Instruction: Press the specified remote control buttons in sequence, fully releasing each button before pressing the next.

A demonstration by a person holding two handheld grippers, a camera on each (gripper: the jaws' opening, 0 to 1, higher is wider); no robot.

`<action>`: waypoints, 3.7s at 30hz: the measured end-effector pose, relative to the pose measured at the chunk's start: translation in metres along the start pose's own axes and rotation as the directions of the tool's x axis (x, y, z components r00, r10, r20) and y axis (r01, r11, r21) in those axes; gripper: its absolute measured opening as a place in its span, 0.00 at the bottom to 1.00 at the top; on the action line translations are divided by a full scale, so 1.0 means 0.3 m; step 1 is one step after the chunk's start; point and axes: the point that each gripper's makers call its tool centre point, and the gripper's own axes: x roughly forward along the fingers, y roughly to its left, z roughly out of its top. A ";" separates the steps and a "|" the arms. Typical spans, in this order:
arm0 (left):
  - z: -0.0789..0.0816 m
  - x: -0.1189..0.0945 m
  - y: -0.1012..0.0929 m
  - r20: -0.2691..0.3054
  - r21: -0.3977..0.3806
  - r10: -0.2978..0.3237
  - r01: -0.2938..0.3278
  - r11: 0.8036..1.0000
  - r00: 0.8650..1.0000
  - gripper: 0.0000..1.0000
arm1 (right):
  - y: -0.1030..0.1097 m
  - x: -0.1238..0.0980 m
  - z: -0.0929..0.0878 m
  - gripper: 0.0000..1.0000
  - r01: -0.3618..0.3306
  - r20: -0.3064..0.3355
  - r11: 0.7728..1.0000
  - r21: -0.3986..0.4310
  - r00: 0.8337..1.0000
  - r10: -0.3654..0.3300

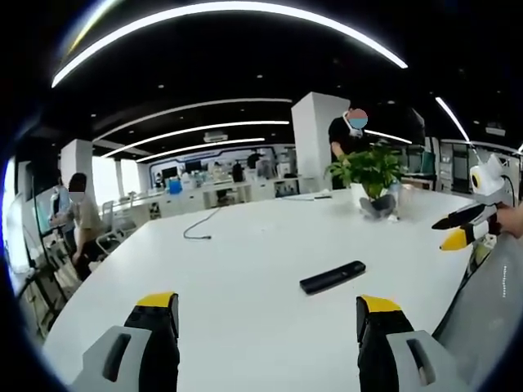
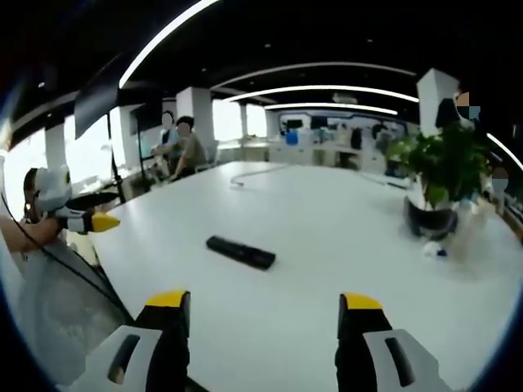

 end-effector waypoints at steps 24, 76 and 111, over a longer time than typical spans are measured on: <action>-0.022 0.011 -0.034 -0.043 0.025 -0.045 0.046 0.999 0.998 0.94 | -0.006 -0.007 0.007 0.71 0.007 0.014 1.000 0.007 1.000 -0.007; -0.098 0.189 -0.285 -0.430 0.055 -0.426 0.494 0.868 0.796 0.91 | -0.006 -0.013 -0.011 0.65 0.025 -0.025 0.996 -0.090 0.999 -0.028; -0.136 0.522 -0.396 -0.620 0.183 -0.532 0.765 0.617 0.577 0.87 | -0.033 0.003 -0.072 0.64 0.051 -0.147 0.990 -0.130 0.987 -0.070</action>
